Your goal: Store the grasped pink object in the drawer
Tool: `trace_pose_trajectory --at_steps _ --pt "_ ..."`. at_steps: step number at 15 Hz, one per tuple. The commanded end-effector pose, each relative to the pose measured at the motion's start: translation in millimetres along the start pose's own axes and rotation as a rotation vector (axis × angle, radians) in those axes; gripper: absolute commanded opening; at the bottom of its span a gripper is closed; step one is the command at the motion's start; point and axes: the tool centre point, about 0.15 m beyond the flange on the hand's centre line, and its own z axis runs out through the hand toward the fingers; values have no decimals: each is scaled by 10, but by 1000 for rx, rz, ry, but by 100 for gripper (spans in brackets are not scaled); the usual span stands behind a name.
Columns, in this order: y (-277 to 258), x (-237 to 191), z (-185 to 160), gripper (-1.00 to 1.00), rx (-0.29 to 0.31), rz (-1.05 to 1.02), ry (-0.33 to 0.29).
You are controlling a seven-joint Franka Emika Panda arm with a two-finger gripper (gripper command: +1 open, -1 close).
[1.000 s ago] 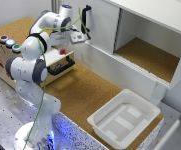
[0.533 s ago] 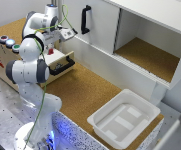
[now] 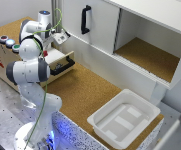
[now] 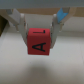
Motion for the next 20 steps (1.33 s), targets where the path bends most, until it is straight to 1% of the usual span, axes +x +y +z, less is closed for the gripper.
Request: trace_pose_trajectory --at_steps 1,2,4,6,7,8,10,12,13,14,16,17,18,19,20 --pt "405 228 437 -100 43 142 -8" --pt "462 238 492 -100 54 164 -17" --pt "509 253 567 -100 42 179 -35" --pt "479 241 586 -100 17 178 -55" --pt "471 225 556 100 17 187 -62" --pt "434 185 450 100 -1 182 -62" --pt "368 76 171 100 -11 155 -35" --pt "316 -87 -99 100 -10 137 -43" --pt "289 -163 -244 100 -16 130 -33" --pt "254 -246 -437 100 -35 135 -45" --pt "185 -397 -839 100 -84 138 -34" --pt "178 -452 -991 100 -98 144 -44" --pt "151 -490 -1111 100 -117 136 -70" --pt "140 -496 -1143 100 -137 140 -84" --pt "140 -496 -1143 100 -137 140 -84"
